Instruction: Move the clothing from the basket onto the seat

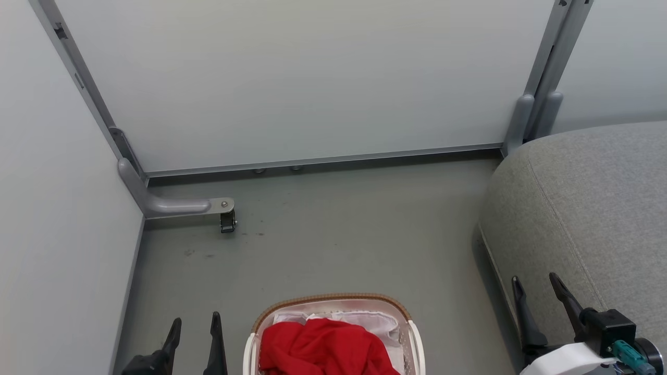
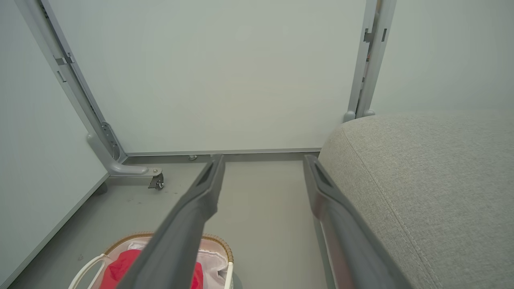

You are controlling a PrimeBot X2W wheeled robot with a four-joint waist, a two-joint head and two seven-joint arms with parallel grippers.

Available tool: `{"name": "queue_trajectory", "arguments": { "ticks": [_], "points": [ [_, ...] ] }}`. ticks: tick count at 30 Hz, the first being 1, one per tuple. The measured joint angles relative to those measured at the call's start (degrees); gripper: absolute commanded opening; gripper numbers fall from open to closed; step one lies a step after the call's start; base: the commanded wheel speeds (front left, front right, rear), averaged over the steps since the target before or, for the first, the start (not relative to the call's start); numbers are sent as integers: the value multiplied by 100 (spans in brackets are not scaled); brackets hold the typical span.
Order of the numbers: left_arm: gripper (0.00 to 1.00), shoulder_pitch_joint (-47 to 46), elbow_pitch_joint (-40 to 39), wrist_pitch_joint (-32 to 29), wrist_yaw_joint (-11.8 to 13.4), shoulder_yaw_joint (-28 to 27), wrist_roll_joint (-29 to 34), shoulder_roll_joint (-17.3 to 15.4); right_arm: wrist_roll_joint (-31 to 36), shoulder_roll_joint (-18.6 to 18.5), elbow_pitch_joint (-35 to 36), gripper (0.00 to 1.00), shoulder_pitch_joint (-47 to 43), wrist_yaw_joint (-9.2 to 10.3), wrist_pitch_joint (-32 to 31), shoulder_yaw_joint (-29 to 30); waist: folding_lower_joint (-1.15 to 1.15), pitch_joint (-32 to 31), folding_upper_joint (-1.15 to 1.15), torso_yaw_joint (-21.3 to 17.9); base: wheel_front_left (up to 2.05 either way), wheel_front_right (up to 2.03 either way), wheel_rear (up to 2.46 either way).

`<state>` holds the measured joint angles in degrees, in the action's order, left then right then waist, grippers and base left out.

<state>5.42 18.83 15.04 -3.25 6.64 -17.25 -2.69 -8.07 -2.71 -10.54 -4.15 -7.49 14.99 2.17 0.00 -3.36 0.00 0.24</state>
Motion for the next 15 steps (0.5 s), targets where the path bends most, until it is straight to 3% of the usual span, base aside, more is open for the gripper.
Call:
{"name": "queue_trajectory", "arguments": {
  "ticks": [15],
  "points": [
    [100,-46,-23,0,-1,202,214,-1,20,0,90,100,57,0,0,-35,0,244,0,-96,0,0,0]
  ]
}}
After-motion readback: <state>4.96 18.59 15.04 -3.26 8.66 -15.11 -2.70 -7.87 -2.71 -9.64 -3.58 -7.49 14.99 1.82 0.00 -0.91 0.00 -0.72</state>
